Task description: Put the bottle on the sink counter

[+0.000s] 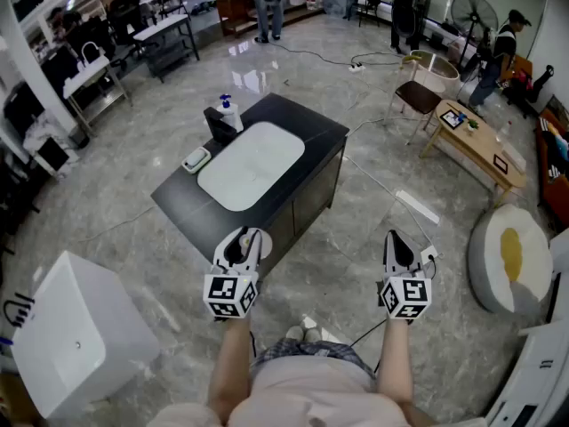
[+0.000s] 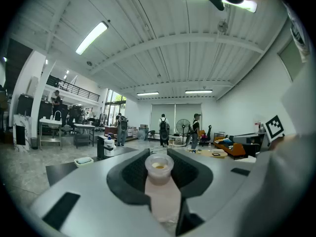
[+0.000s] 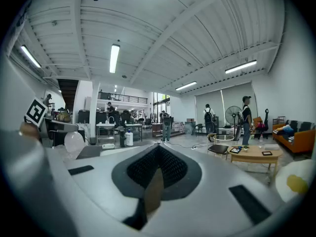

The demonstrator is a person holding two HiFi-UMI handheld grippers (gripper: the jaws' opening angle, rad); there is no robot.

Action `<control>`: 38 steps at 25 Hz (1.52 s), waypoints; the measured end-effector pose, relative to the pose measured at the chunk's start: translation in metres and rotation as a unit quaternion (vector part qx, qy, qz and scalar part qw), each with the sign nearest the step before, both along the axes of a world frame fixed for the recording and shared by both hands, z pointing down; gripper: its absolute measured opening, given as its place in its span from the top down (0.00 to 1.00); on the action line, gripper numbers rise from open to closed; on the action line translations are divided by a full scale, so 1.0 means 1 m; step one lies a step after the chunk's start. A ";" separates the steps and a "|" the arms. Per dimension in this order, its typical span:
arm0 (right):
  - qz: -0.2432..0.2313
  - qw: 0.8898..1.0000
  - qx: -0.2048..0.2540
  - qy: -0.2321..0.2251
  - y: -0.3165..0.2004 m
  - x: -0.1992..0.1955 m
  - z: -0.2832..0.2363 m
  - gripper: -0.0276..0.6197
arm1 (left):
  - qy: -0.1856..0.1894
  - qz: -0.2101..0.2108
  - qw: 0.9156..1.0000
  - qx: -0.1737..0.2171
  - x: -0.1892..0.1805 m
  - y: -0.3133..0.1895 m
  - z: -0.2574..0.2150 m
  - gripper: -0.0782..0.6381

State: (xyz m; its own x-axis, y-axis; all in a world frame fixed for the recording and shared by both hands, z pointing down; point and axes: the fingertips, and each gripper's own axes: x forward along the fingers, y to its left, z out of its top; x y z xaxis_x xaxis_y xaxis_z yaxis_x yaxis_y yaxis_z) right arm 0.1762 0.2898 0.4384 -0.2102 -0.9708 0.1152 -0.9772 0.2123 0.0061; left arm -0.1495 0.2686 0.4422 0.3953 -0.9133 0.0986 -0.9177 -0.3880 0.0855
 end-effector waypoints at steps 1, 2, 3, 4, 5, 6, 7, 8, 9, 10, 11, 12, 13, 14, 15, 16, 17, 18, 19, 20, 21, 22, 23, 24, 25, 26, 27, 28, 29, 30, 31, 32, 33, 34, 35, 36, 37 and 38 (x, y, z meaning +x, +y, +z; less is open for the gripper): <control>0.000 1.000 0.000 -0.001 0.000 0.000 0.000 0.94 | 0.000 0.000 1.000 0.000 0.000 0.000 0.001 0.71; 0.001 1.000 0.000 -0.001 0.000 0.000 0.000 0.94 | 0.001 0.000 1.000 -0.001 0.000 0.000 0.002 0.71; 0.001 1.000 0.001 -0.002 0.000 0.000 0.000 0.94 | 0.001 0.000 1.000 -0.001 0.000 0.000 0.002 0.71; 0.001 1.000 0.001 -0.002 0.000 0.000 0.000 0.94 | 0.002 0.000 1.000 -0.001 0.000 0.000 0.002 0.71; 0.000 1.000 0.001 -0.002 0.001 0.000 0.000 0.94 | 0.002 0.000 1.000 0.000 0.001 0.000 0.002 0.71; 0.000 1.000 0.002 -0.002 0.002 0.000 -0.001 0.94 | 0.002 0.000 1.000 0.000 0.002 0.001 0.001 0.71; 0.001 1.000 0.002 -0.001 0.003 0.000 -0.002 0.94 | 0.003 0.000 1.000 0.001 0.002 0.002 0.001 0.71; 0.001 1.000 0.002 0.001 0.004 0.000 -0.002 0.94 | 0.003 0.001 1.000 0.001 0.002 0.002 0.000 0.71; 0.003 1.000 0.003 0.001 0.004 -0.001 -0.002 0.94 | 0.003 0.001 1.000 0.002 0.002 0.002 0.000 0.71; 0.004 1.000 0.004 0.000 0.004 -0.001 -0.002 0.94 | 0.004 0.002 1.000 0.002 0.002 0.001 0.001 0.71; 0.007 1.000 0.005 -0.002 0.004 -0.001 -0.002 0.94 | 0.004 0.002 1.000 0.002 0.002 0.001 0.001 0.71; 0.009 1.000 0.006 -0.003 0.004 -0.001 -0.003 0.94 | 0.005 0.002 1.000 0.001 0.002 0.000 0.002 0.71; 0.011 1.000 0.008 -0.003 0.003 0.000 -0.003 0.94 | 0.005 0.002 1.000 0.001 0.002 0.000 0.002 0.71; 0.013 1.000 0.009 -0.003 0.003 0.000 -0.003 0.94 | 0.005 0.002 1.000 0.001 0.002 0.000 0.002 0.71; 0.015 1.000 0.010 -0.004 0.002 0.001 -0.004 0.94 | 0.005 0.003 1.000 0.001 0.002 -0.001 0.003 0.71; 0.018 1.000 0.012 -0.004 0.002 0.001 -0.003 0.94 | 0.005 0.004 1.000 0.001 0.002 -0.001 0.003 0.71; 0.021 1.000 0.013 -0.005 0.002 0.001 -0.003 0.93 | 0.005 0.006 1.000 0.000 0.002 -0.002 0.004 0.71; 0.024 1.000 0.013 -0.006 0.002 0.001 -0.002 0.93 | 0.005 0.008 1.000 0.000 0.001 -0.003 0.006 0.71; 0.025 1.000 0.014 -0.008 0.002 0.001 -0.002 0.93 | 0.005 0.010 1.000 -0.001 0.001 -0.004 0.007 0.71; 0.025 1.000 0.014 -0.009 0.002 0.000 -0.002 0.93 | 0.005 0.011 1.000 -0.001 0.001 -0.006 0.007 0.71; 0.025 1.000 0.014 -0.010 0.001 0.000 -0.001 0.93 | 0.006 0.012 1.000 -0.001 0.001 -0.008 0.008 0.71; 0.024 1.000 0.013 -0.013 0.001 -0.001 -0.001 0.93 | 0.007 0.014 1.000 -0.001 0.001 -0.010 0.008 0.71; 0.024 0.999 0.012 -0.017 0.000 -0.001 -0.001 0.93 | 0.008 0.016 1.000 -0.002 0.001 -0.012 0.009 0.71; 0.026 0.999 0.013 -0.022 0.001 -0.002 0.000 0.93 | 0.009 0.019 1.000 -0.003 0.001 -0.013 0.010 0.71; 0.027 0.999 0.015 -0.027 0.001 -0.003 0.000 0.93 | 0.010 0.023 1.000 -0.005 0.001 -0.015 0.011 0.71; 0.030 0.999 0.018 -0.033 0.001 -0.004 0.000 0.93 | 0.010 0.027 1.000 -0.006 0.001 -0.017 0.012 0.71; 0.031 0.999 0.022 -0.036 -0.001 -0.006 -0.001 0.93 | 0.010 0.031 0.999 -0.006 0.001 -0.020 0.013 0.71; 0.032 0.999 0.024 -0.037 -0.004 -0.008 0.000 0.93 | 0.010 0.033 0.999 -0.007 0.000 -0.023 0.015 0.71; 0.032 0.998 0.026 -0.037 -0.007 -0.011 0.001 0.93 | 0.011 0.034 0.999 -0.007 -0.001 -0.026 0.016 0.71; 0.031 0.998 0.028 -0.037 -0.010 -0.014 0.002 0.93 | 0.012 0.035 0.999 -0.007 -0.002 -0.029 0.018 0.71; 0.030 0.998 0.030 -0.037 -0.014 -0.016 0.003 0.93 | 0.012 0.036 0.999 -0.006 -0.003 -0.031 0.020 0.71; 0.030 0.998 0.031 -0.037 -0.017 -0.018 0.004 0.93 | 0.012 0.038 0.999 -0.006 -0.003 -0.034 0.022 0.71; 0.029 0.998 0.031 -0.038 -0.020 -0.020 0.005 0.93 | 0.012 0.038 0.999 -0.007 -0.004 -0.036 0.024 0.71; 0.029 0.998 0.030 -0.039 -0.023 -0.021 0.007 0.93 | 0.012 0.039 0.999 -0.008 -0.004 -0.038 0.025 0.71; 0.028 0.998 0.029 -0.039 -0.026 -0.022 0.009 0.93 | 0.011 0.040 0.999 -0.009 -0.005 -0.041 0.027 0.71; 0.027 0.998 0.027 -0.040 -0.029 -0.022 0.010 0.93 | 0.011 0.040 0.999 -0.010 -0.005 -0.044 0.028 0.71; 0.026 0.999 0.025 -0.040 -0.034 -0.023 0.012 0.93 | 0.010 0.039 0.999 -0.010 -0.006 -0.049 0.028 0.71; 0.025 0.999 0.024 -0.041 -0.041 -0.023 0.012 0.93 | 0.010 0.037 0.999 -0.010 -0.007 -0.054 0.028 0.71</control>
